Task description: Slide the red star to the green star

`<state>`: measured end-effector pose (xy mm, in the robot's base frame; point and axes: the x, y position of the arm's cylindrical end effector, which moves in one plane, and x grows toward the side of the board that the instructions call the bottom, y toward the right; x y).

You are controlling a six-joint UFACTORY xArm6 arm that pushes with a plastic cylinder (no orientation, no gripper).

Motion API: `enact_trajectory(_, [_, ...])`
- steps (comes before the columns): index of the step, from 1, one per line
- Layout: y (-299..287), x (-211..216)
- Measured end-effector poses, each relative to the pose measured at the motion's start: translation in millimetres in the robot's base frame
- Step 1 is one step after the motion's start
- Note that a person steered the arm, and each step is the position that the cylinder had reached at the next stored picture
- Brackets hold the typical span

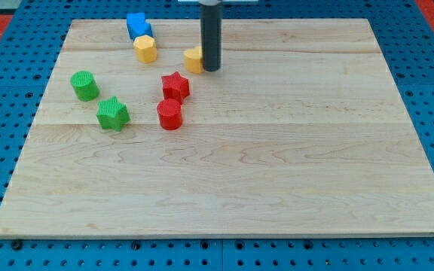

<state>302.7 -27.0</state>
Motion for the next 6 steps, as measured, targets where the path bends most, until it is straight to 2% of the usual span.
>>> enact_trajectory(1, [-34.8, -31.5])
enact_trajectory(2, [-15.1, -7.6])
enact_trajectory(3, [-6.7, 61.9])
enact_trajectory(4, [-62.5, 70.9])
enact_trajectory(5, [-97.2, 70.7])
enact_trajectory(6, [-112.6, 39.8])
